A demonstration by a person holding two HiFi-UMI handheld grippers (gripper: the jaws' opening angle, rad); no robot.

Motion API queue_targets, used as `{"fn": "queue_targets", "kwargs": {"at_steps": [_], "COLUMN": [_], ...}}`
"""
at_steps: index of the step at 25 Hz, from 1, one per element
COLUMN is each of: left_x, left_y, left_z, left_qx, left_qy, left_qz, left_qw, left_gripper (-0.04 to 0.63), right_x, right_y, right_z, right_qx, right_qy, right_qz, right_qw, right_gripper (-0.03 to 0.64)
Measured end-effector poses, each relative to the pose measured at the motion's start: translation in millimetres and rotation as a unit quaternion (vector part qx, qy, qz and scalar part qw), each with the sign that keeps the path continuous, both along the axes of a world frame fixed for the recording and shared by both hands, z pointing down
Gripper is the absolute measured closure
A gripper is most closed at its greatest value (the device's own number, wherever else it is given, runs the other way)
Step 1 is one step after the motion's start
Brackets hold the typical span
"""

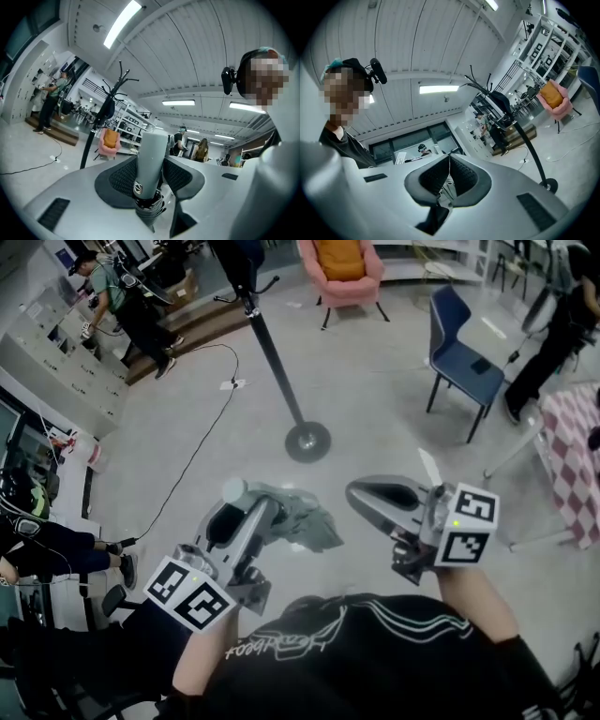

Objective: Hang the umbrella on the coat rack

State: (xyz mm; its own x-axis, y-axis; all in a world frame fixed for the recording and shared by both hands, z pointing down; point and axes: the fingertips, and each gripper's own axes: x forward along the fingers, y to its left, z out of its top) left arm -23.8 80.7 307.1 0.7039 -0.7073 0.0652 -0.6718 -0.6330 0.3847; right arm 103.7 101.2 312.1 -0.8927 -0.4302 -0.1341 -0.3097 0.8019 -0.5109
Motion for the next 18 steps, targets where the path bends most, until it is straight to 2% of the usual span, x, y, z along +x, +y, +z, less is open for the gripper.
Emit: {"fn": "queue_targets", "kwargs": {"at_steps": [8,18], "left_x": [7,-8], "left_y": [-31,-123], "left_z": [12,27], "left_qx": [-0.008,-0.003], "left_qy": [-0.009,-0.002], "left_qz": [-0.003,0.007], "left_qw": [0.9999,1.0], "left_gripper": [0.425,0.425], "right_x": [8,-18], "right_y": [-20,-126], "right_z": [17,40], "right_qx": [-0.011,-0.047], "right_qy": [-0.005,0.007], "right_qz": [-0.005,-0.02], "right_qw": [1.0,0.999], "right_gripper": [0.603,0.6]}}
